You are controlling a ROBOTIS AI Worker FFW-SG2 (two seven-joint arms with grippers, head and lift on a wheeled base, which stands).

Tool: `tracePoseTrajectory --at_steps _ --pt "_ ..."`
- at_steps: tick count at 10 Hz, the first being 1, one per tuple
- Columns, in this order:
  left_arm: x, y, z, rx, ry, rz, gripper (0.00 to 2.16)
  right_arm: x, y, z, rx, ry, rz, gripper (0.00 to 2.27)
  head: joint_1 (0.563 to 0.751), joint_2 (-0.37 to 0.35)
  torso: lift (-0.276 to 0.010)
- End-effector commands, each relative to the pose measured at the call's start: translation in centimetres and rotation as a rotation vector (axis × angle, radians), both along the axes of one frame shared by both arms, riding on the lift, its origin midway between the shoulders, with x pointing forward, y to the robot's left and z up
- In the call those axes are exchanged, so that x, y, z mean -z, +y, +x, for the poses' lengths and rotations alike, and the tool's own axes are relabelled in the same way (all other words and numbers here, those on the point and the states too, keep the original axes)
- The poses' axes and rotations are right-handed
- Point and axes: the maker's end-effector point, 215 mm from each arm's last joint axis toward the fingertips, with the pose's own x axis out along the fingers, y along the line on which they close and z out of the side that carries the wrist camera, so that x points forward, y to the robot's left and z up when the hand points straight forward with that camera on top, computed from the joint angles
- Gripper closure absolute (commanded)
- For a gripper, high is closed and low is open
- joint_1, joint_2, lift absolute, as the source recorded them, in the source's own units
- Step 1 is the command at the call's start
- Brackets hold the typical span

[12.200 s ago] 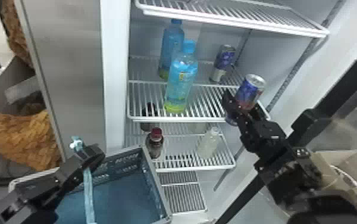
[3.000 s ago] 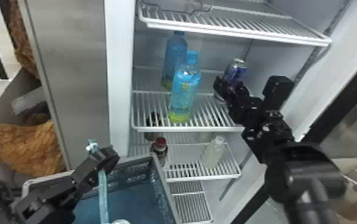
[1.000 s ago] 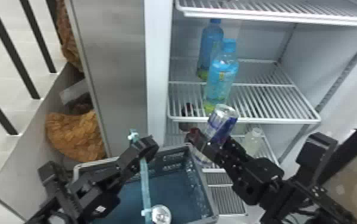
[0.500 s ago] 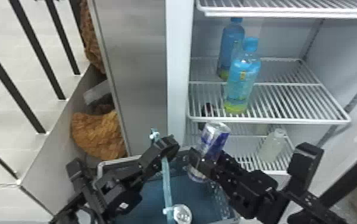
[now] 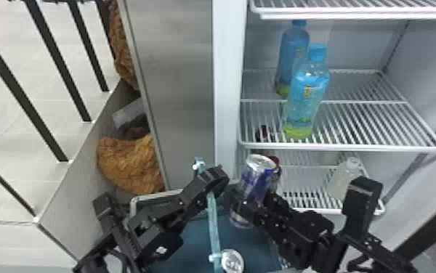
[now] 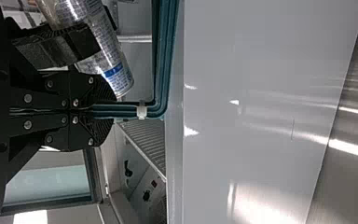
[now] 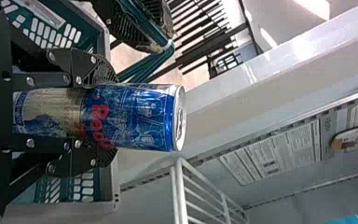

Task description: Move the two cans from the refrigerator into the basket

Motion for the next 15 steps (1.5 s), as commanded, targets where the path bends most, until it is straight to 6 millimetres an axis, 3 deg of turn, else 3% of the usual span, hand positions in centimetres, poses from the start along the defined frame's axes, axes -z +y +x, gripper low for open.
tracePoseTrajectory --at_steps 1,3,5,7,9,13,15 --pt "0.0 0.0 0.0 0.0 0.0 0.0 1.2 0.1 0.3 0.1 -0.011 -0.002 0.001 0.58 0.695 0.028 -0.035" --pt "0.0 0.1 0.1 -0.003 0.0 0.0 1.2 0.0 0.1 0.0 -0.005 0.0 0.01 0.26 0.695 0.033 -0.035" --pt "0.1 0.1 -0.1 -0.003 0.004 -0.002 1.2 -0.7 -1.2 0.7 0.025 -0.031 0.014 0.16 0.695 0.031 -0.035" --pt "0.4 0.3 -0.3 -0.007 0.014 -0.004 1.2 -1.6 -5.6 1.8 0.117 -0.096 -0.022 0.16 0.695 0.015 -0.035" --pt "0.7 0.4 -0.4 -0.011 0.021 -0.004 1.2 -2.1 -11.6 2.1 0.237 -0.17 -0.073 0.16 0.695 -0.053 -0.035" --pt "1.6 0.9 -0.9 -0.023 0.042 0.001 1.2 -2.6 -21.3 -0.5 0.384 -0.215 -0.231 0.16 0.695 -0.202 -0.035" --pt "2.1 1.2 -1.1 -0.029 0.055 0.002 1.2 -2.5 -22.9 -2.6 0.394 -0.216 -0.261 0.16 0.695 -0.271 -0.035"
